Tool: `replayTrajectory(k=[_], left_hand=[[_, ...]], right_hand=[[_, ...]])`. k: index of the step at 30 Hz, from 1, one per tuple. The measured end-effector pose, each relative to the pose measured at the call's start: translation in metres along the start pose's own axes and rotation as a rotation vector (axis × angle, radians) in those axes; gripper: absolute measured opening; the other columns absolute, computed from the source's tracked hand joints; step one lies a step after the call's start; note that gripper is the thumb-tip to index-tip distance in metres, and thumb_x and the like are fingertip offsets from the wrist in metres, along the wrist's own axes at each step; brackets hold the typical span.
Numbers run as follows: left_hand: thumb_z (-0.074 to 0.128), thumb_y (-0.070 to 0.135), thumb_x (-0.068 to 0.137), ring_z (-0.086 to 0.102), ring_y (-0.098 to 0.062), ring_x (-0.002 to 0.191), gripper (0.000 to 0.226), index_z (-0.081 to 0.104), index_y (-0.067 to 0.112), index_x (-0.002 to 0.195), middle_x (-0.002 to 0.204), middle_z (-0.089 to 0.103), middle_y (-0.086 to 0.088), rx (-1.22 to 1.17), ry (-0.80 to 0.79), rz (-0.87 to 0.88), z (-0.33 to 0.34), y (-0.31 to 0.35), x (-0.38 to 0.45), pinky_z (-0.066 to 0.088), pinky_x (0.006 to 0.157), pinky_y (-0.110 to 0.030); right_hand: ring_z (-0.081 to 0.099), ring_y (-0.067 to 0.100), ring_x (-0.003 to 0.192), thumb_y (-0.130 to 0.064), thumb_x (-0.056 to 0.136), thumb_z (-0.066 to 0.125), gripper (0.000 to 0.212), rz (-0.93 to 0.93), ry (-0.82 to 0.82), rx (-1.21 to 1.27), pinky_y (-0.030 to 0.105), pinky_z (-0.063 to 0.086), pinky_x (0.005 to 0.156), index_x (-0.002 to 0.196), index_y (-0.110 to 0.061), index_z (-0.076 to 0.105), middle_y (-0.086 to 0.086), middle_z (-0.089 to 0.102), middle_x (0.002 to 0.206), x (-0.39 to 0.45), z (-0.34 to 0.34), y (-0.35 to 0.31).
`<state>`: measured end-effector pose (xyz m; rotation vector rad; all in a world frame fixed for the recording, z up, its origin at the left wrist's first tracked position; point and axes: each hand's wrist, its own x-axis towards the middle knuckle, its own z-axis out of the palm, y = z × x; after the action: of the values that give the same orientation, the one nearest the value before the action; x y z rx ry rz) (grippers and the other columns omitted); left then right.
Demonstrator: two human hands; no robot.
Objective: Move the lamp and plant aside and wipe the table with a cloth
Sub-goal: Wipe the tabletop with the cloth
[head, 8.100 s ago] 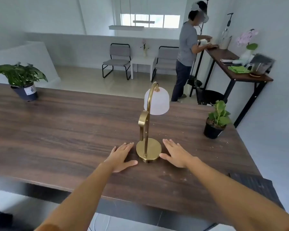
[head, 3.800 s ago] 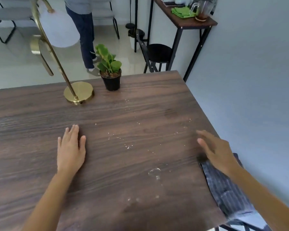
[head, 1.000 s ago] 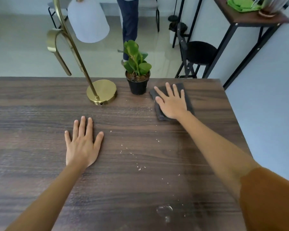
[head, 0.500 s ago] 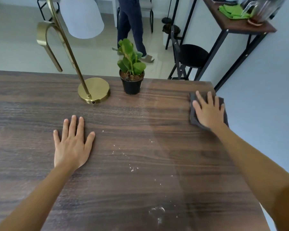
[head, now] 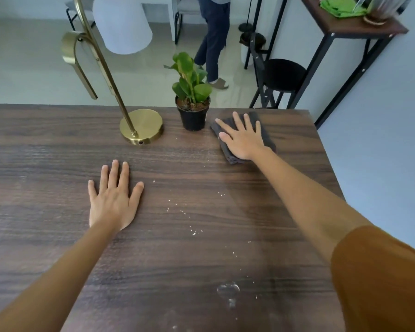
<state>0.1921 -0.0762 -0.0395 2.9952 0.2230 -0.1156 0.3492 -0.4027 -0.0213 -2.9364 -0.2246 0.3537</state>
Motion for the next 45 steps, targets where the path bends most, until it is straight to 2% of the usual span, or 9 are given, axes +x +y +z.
replayTrajectory(k=[3,7,10,16,22,27,32,37,45], left_hand=[[0.007,0.062,0.092,-0.011,-0.019,0.149,0.073,-0.002,0.025,0.154,0.163,-0.006,0.001,0.012,-0.025,-0.016,0.003,-0.009,0.003,-0.003,0.119,-0.052],[0.005,0.063,0.091,-0.01,-0.02,0.149,0.074,-0.001,0.024,0.154,0.163,-0.005,0.001,0.002,-0.02,-0.004,0.002,-0.008,0.001,-0.002,0.119,-0.052],[0.005,0.063,0.091,-0.01,-0.02,0.149,0.074,-0.001,0.024,0.154,0.163,-0.005,0.001,0.013,-0.014,-0.006,0.003,-0.006,0.005,-0.002,0.119,-0.052],[0.006,0.062,0.091,-0.012,-0.019,0.149,0.073,-0.002,0.025,0.154,0.163,-0.006,0.002,0.015,-0.006,-0.017,0.004,-0.006,0.003,-0.003,0.119,-0.05],[0.008,0.062,0.092,-0.012,-0.017,0.149,0.072,-0.002,0.026,0.154,0.162,-0.007,0.004,0.029,-0.002,-0.032,0.006,-0.006,0.005,-0.004,0.119,-0.048],[0.01,0.061,0.093,-0.01,-0.016,0.149,0.071,0.0,0.027,0.154,0.163,-0.005,0.005,0.054,0.003,-0.036,0.007,-0.007,0.004,-0.001,0.12,-0.049],[0.008,0.062,0.092,-0.01,-0.016,0.149,0.072,0.0,0.027,0.154,0.163,-0.005,0.004,0.037,-0.011,-0.032,0.004,-0.007,0.005,-0.001,0.119,-0.049],[0.01,0.062,0.091,-0.007,-0.017,0.149,0.073,0.001,0.025,0.154,0.163,-0.002,0.004,0.036,0.005,-0.025,0.006,-0.008,0.006,0.002,0.119,-0.05],[0.013,0.061,0.092,-0.006,-0.016,0.149,0.071,0.002,0.027,0.153,0.163,-0.002,0.006,0.047,0.007,-0.046,0.01,-0.011,0.008,0.002,0.119,-0.049]], right_hand=[[-0.012,0.029,0.15,-0.056,0.1,0.011,0.05,-0.11,-0.027,0.0,0.058,-0.007,0.117,0.149,-0.054,0.0,-0.001,-0.009,0.164,-0.065,0.032,-0.017],[-0.007,0.028,0.15,-0.062,0.094,0.0,0.055,-0.155,0.054,-0.079,0.057,-0.001,0.118,0.148,-0.054,0.001,-0.003,-0.003,0.165,-0.145,0.054,-0.011],[-0.006,0.028,0.15,-0.063,0.095,0.006,0.053,-0.121,0.047,-0.048,0.057,-0.002,0.117,0.147,-0.057,0.001,-0.004,-0.003,0.165,-0.115,0.041,-0.005],[-0.008,0.033,0.15,-0.059,0.098,0.011,0.051,0.075,0.078,0.037,0.061,-0.004,0.117,0.149,-0.054,0.007,0.003,-0.003,0.165,0.022,0.011,-0.004],[-0.002,0.04,0.149,-0.057,0.098,0.012,0.053,0.116,0.064,0.021,0.065,-0.005,0.114,0.149,-0.048,0.02,0.009,0.002,0.164,0.089,-0.003,-0.021],[-0.006,0.038,0.149,-0.056,0.099,0.011,0.052,0.084,0.071,0.038,0.065,-0.007,0.114,0.15,-0.049,0.014,0.007,-0.001,0.165,0.079,0.001,-0.023],[-0.012,0.034,0.149,-0.058,0.099,0.011,0.052,0.0,0.054,0.014,0.063,-0.007,0.116,0.149,-0.053,0.002,0.002,-0.008,0.164,-0.007,0.022,-0.011],[-0.008,0.032,0.15,-0.061,0.098,0.011,0.051,-0.091,0.047,-0.004,0.06,-0.004,0.117,0.148,-0.056,0.004,-0.001,-0.005,0.165,-0.025,0.016,0.022],[-0.004,0.03,0.15,-0.055,0.099,0.012,0.057,0.321,0.158,0.085,0.056,-0.003,0.119,0.153,-0.04,0.009,0.005,0.001,0.165,0.034,-0.019,0.139]])
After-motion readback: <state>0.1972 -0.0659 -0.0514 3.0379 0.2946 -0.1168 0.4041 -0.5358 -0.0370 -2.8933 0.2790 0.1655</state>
